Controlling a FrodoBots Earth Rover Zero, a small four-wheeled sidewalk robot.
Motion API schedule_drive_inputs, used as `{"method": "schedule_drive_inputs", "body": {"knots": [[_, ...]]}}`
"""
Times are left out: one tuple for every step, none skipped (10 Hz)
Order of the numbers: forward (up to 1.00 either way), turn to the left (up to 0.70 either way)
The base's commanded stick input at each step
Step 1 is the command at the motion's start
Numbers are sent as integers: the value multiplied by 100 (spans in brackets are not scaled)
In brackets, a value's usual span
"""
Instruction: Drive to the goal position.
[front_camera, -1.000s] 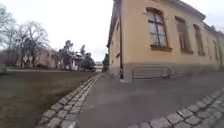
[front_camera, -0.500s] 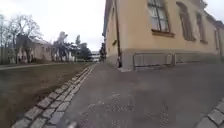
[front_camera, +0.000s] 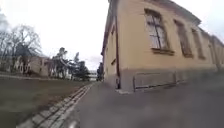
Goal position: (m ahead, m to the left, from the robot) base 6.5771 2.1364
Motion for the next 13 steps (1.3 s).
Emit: {"method": "schedule_drive_inputs", "body": {"knots": [[100,0],[100,0],[100,0],[100,0],[100,0],[100,19],[100,40],[100,40],[100,14],[100,3],[100,0],[100,0],[100,0]]}}
